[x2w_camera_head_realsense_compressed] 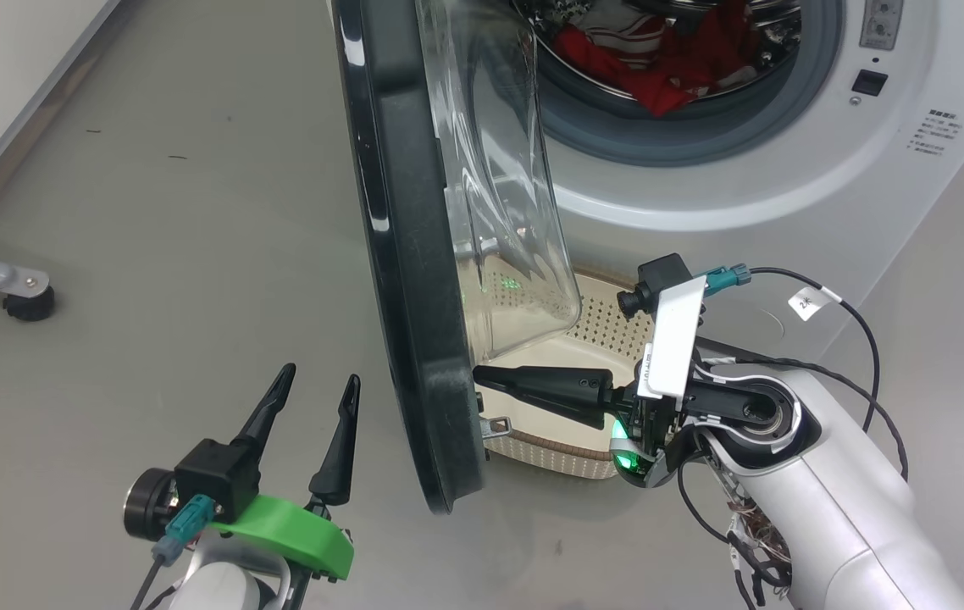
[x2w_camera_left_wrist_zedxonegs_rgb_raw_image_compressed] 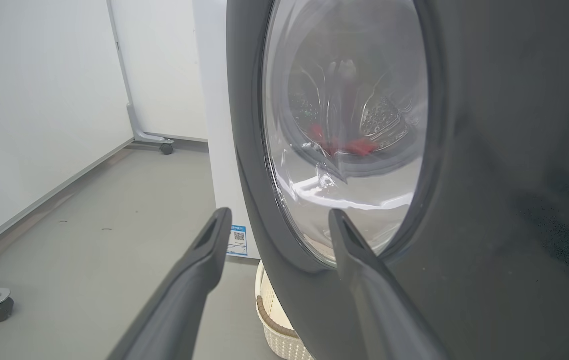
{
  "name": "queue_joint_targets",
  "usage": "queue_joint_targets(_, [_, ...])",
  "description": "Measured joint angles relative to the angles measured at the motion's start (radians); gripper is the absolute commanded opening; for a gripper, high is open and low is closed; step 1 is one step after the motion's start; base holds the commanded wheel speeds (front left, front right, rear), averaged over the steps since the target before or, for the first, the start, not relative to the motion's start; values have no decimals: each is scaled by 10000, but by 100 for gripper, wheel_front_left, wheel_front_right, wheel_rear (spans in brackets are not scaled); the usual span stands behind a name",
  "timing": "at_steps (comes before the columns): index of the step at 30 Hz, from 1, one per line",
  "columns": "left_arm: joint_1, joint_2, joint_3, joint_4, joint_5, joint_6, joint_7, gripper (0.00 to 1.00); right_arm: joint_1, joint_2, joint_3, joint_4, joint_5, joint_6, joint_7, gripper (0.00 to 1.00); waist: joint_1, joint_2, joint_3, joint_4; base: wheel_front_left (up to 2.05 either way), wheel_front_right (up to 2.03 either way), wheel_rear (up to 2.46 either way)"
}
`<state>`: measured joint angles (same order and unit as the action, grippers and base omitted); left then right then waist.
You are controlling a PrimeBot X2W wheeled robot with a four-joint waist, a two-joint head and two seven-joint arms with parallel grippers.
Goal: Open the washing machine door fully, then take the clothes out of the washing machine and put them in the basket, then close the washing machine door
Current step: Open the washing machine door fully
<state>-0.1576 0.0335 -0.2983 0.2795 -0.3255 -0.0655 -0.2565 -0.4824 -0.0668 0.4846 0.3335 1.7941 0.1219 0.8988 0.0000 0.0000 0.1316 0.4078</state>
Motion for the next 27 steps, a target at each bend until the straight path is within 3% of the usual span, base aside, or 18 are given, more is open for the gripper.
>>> queue_joint_targets(16, [53,0,67,-136,-75,174,0,100,-1,-2,700,-222,198,0,-736,0,0,0,98,298,0,0,0])
queue_joint_targets(27, [111,0,119,-257,-123,178,0,100,204,23,-15,-341,343,0,-1678,0,0,0,170,208,0,0,0])
